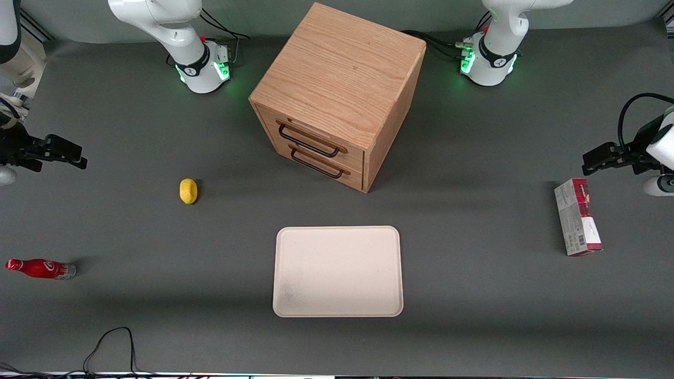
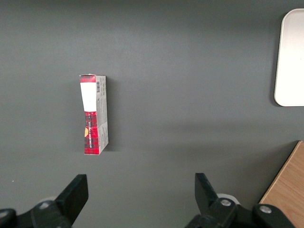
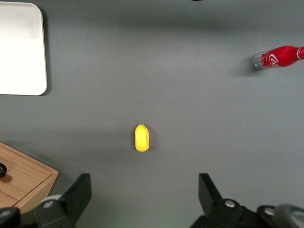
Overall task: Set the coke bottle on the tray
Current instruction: 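Move the right gripper over the red Coca-Cola bottle lying on the table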
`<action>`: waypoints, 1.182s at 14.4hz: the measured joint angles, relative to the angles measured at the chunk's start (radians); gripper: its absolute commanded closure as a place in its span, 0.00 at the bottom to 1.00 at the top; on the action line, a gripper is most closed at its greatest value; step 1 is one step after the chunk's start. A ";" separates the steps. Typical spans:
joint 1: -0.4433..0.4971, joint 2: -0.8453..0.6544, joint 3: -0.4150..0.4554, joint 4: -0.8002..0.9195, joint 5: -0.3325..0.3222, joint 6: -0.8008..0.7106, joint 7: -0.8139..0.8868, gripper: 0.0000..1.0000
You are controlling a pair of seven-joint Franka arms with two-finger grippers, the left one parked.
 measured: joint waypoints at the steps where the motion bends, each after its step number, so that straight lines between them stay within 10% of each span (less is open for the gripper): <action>1: 0.000 0.000 0.000 0.000 0.000 0.000 0.000 0.00; 17: -0.228 0.302 -0.016 0.348 -0.006 0.001 -0.235 0.00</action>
